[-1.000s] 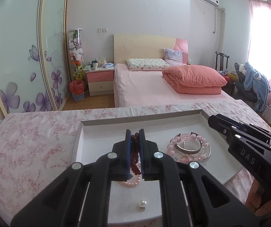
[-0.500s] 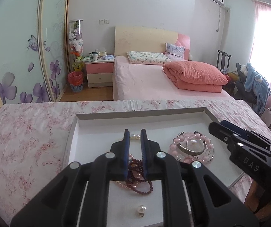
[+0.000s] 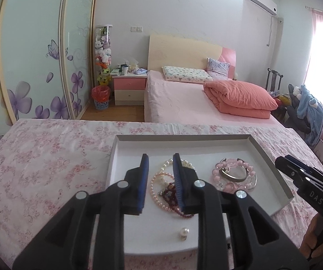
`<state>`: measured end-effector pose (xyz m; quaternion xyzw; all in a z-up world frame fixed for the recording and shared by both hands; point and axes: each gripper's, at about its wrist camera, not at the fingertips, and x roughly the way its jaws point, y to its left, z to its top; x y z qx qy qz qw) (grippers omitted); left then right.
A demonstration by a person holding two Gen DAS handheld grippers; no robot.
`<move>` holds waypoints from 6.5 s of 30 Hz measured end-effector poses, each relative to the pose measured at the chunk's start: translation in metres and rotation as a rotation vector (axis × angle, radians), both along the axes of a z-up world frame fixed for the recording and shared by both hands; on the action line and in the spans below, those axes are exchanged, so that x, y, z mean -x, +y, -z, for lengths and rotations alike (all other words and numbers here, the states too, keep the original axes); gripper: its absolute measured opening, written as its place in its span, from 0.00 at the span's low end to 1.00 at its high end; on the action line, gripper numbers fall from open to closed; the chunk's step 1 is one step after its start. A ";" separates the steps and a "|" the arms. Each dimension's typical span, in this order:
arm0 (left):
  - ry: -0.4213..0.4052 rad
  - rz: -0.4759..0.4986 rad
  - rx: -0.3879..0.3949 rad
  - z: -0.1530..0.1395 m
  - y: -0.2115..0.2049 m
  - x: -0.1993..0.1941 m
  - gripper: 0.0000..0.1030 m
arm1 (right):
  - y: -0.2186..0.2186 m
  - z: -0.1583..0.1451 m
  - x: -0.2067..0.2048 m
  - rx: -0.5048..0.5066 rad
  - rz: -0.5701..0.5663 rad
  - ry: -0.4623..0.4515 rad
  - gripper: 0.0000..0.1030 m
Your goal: Organize jewelry
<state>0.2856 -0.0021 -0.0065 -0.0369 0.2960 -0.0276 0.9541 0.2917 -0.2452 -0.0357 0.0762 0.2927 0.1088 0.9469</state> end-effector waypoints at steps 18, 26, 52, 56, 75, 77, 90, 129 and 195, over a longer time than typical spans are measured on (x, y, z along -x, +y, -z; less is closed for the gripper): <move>0.103 -0.003 -0.059 0.036 0.032 0.085 0.78 | 0.032 0.063 0.051 0.190 -0.196 0.272 0.35; 0.123 -0.029 -0.034 0.043 0.041 0.084 0.78 | 0.044 0.065 0.045 0.210 -0.193 0.272 0.35; 0.222 0.204 -0.124 0.060 -0.069 0.073 0.78 | -0.006 0.065 0.057 0.207 0.042 0.281 0.22; 0.270 0.197 -0.136 0.071 -0.079 0.061 0.68 | -0.007 0.066 0.055 0.199 0.037 0.282 0.22; 0.307 0.108 -0.122 0.081 -0.059 0.058 0.13 | 0.007 0.066 0.057 0.211 -0.028 0.274 0.22; 0.310 0.088 -0.120 0.081 -0.047 0.061 0.13 | 0.013 0.066 0.058 0.216 -0.048 0.272 0.22; 0.296 0.041 -0.087 0.083 -0.019 0.070 0.16 | 0.015 0.065 0.058 0.203 -0.060 0.273 0.23; -0.051 -0.002 -0.083 -0.007 -0.012 0.120 0.05 | 0.016 -0.026 0.104 0.102 -0.026 -0.117 0.22; -0.014 -0.013 0.034 -0.004 -0.002 0.001 0.23 | -0.005 -0.012 0.003 -0.077 0.044 -0.015 0.47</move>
